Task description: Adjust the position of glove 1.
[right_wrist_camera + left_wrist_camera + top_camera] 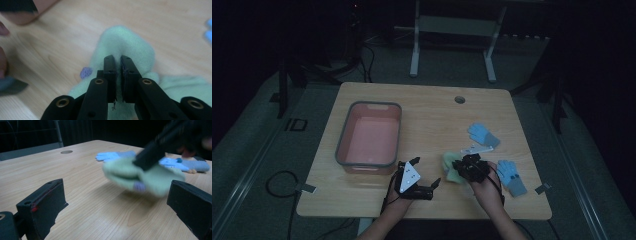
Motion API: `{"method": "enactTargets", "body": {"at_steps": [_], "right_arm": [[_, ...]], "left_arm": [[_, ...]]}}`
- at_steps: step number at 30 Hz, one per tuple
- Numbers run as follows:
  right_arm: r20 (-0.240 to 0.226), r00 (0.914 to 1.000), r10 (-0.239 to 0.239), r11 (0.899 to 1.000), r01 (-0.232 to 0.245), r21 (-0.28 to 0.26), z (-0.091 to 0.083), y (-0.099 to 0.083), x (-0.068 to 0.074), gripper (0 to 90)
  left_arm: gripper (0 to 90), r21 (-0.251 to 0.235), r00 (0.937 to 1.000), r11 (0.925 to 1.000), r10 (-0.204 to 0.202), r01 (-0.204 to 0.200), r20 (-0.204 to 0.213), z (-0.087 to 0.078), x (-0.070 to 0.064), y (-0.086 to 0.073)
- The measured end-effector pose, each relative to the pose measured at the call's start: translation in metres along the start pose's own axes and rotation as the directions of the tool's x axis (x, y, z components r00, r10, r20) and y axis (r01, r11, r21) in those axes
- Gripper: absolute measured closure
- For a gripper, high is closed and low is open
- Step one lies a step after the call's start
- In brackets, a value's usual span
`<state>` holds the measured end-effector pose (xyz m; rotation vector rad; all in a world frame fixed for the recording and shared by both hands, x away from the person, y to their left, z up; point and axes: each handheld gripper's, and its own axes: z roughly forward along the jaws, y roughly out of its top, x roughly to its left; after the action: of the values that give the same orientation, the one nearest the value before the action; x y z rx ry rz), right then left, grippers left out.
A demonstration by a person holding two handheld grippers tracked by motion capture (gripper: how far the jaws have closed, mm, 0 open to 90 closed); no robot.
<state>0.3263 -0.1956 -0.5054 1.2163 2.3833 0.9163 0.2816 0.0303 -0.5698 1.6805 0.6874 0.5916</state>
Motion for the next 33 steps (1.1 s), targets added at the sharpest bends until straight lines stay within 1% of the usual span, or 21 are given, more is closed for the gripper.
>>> {"method": "enactTargets", "body": {"at_steps": [2,3,5,6,9,10,12,15,17,18,20,21,23,25,27,28,30,31,33], "right_arm": [[-0.005,0.9999,-0.012,1.000,0.012,0.015,0.006,-0.005,-0.001,84.0],[0.001,0.9999,-0.013,1.000,0.013,0.019,0.009,-0.007,-0.001,83.9],[-0.005,0.9997,-0.023,1.000,0.023,0.016,0.013,-0.010,-0.003,83.4],[-0.010,0.9998,-0.017,1.000,0.017,0.019,0.015,-0.011,-0.004,83.0],[-0.007,0.9995,-0.031,0.998,0.031,0.049,0.026,-0.017,-0.005,80.3],[-0.007,0.9994,-0.034,0.998,0.035,0.050,0.029,-0.020,-0.006,79.4],[-0.012,0.9994,-0.032,0.999,0.033,0.036,0.031,-0.021,-0.006,77.9],[-0.021,0.9991,-0.036,0.999,0.037,0.039,0.032,-0.020,-0.008,72.8],[-0.032,0.9991,-0.027,0.999,0.028,0.045,0.030,-0.018,-0.009,70.4],[-0.039,0.9988,-0.029,0.999,0.030,0.044,0.029,-0.017,-0.009,68.7],[-0.025,0.9984,-0.051,0.998,0.051,0.026,0.023,-0.015,-0.009,68.2],[-0.027,0.9979,-0.059,0.998,0.059,0.013,0.018,-0.013,-0.010,67.4],[-0.027,0.9959,-0.086,0.996,0.085,-0.027,0.007,-0.009,-0.014,66.4],[-0.025,0.9939,-0.108,0.993,0.106,-0.053,-0.002,-0.006,-0.019,65.3],[-0.013,0.9921,-0.125,0.990,0.124,-0.071,-0.010,-0.005,-0.028,65.3],[-0.022,0.9904,-0.137,0.988,0.135,-0.078,-0.015,-0.006,-0.034,65.5],[-0.015,0.9911,-0.133,0.988,0.131,-0.087,-0.021,-0.008,-0.045,65.6],[-0.024,0.9905,-0.135,0.988,0.133,-0.084,-0.024,-0.009,-0.052,65.4],[-0.012,0.9912,-0.132,0.988,0.131,-0.076,-0.030,-0.014,-0.066,65.1]], "left_arm": [[2.1,0.001,1.0000,1.0000,0.005,-0.005,0.000,0.000,0.000,0.000],[2.1,0.001,1.0000,1.0000,0.006,-0.006,0.000,0.000,0.000,0.000],[2.1,0.003,1.0000,1.0000,0.006,-0.006,0.001,0.000,0.000,0.000],[2.1,0.002,1.0000,1.0000,0.005,-0.005,0.001,0.000,0.000,0.000],[2.1,0.004,1.0000,1.0000,0.004,-0.004,0.004,0.000,0.000,0.000],[2.1,0.004,1.0000,1.0000,0.004,-0.004,0.004,0.000,0.000,0.000],[2.1,0.004,1.0000,1.0000,0.005,-0.005,0.004,0.000,0.000,0.000],[2.1,0.006,1.0000,1.0000,0.004,-0.004,0.005,0.000,0.000,0.000],[2.1,0.006,1.0000,1.0000,0.003,-0.003,0.005,0.000,0.000,0.000],[2.1,0.006,1.0000,1.0000,0.003,-0.004,0.005,0.000,0.000,0.000],[2.1,0.006,1.0000,1.0000,0.006,-0.006,0.005,0.000,0.000,0.000],[2.1,0.006,1.0000,1.0000,0.006,-0.006,0.005,0.000,0.000,0.000],[2.1,0.005,1.0000,1.0000,0.008,-0.008,0.005,0.000,0.000,0.000],[2.1,0.006,1.0000,1.0000,0.007,-0.007,0.005,0.000,0.000,0.000],[2.1,0.005,0.9999,1.0000,0.008,-0.008,0.006,0.000,0.000,0.000],[2.1,0.005,1.0000,1.0000,0.008,-0.008,0.006,0.000,0.000,0.000],[2.1,0.006,0.9999,0.9999,0.009,-0.009,0.005,0.000,0.000,0.000],[2.1,0.006,1.0000,0.9999,0.008,-0.008,0.005,0.000,0.000,0.000],[2.1,0.007,1.0000,0.9999,0.009,-0.009,0.004,0.000,0.000,0.000]]}}
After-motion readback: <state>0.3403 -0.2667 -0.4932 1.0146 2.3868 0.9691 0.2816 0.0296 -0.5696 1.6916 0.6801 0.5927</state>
